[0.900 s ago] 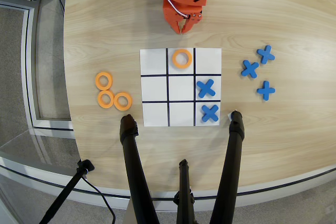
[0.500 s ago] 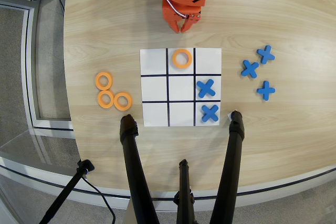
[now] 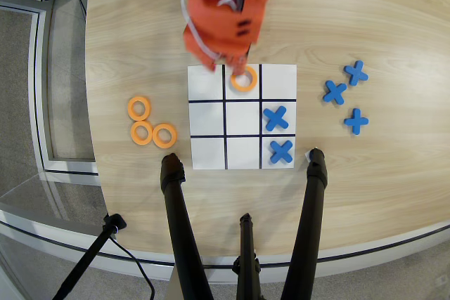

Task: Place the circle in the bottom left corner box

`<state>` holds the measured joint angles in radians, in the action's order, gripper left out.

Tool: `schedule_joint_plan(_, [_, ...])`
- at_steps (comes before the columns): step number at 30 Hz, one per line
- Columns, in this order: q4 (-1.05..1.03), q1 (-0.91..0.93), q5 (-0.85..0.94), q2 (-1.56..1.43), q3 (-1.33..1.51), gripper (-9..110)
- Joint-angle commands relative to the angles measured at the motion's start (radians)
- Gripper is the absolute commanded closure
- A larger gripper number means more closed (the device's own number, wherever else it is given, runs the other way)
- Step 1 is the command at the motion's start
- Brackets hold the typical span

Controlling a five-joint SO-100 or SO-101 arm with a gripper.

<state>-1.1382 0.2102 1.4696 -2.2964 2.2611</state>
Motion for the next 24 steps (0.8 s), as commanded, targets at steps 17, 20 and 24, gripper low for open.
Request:
schedule_joint_plan(17, [0.422,0.138,0.002,0.927,-0.603,81])
schedule_joint_plan(20, [0.437,0.15,0.005,0.96,-0.637,81])
schedule_joint_plan(24, [0.462,0.172,0.018,0.996,-0.67,81])
